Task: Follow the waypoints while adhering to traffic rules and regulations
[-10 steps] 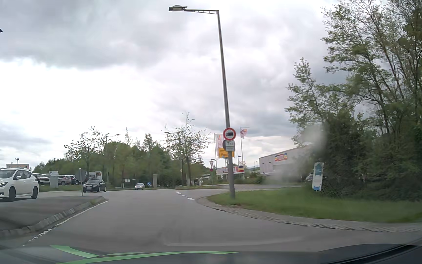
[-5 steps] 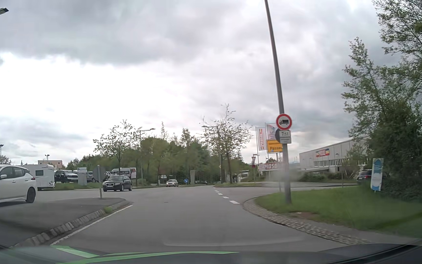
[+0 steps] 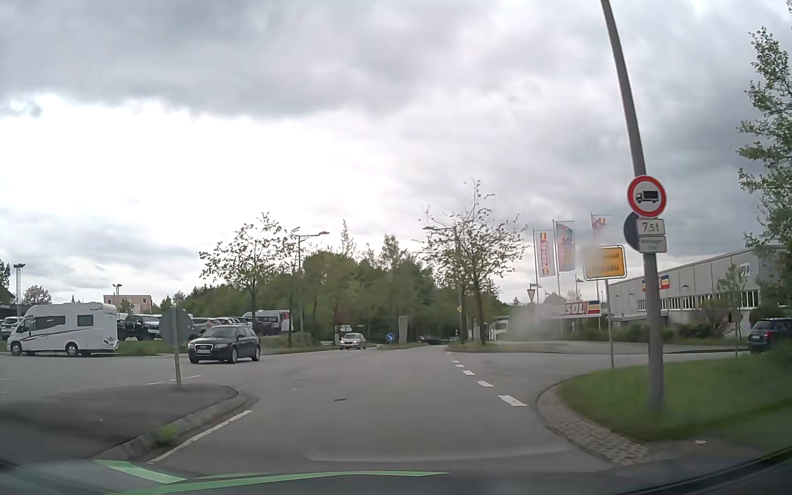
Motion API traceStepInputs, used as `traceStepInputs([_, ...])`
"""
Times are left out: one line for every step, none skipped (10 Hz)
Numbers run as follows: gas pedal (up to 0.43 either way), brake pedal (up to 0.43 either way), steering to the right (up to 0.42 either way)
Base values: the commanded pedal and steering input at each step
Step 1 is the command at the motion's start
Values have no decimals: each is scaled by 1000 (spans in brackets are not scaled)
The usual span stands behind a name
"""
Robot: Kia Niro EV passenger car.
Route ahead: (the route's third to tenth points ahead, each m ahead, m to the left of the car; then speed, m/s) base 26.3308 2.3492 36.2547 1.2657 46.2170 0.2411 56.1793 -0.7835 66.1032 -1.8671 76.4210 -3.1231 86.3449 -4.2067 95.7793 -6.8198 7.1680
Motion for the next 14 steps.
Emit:
traceStepInputs([441,0,-18])
traceStepInputs([449,0,-16])
traceStepInputs([449,0,-16])
traceStepInputs([449,0,-16])
traceStepInputs([449,0,-15])
traceStepInputs([449,0,-12])
traceStepInputs([449,0,-8])
traceStepInputs([449,0,-3])
traceStepInputs([449,0,0])
traceStepInputs([449,0,0])
traceStepInputs([449,0,0])
traceStepInputs([449,0,2])
traceStepInputs([449,0,4])
traceStepInputs([449,0,6])
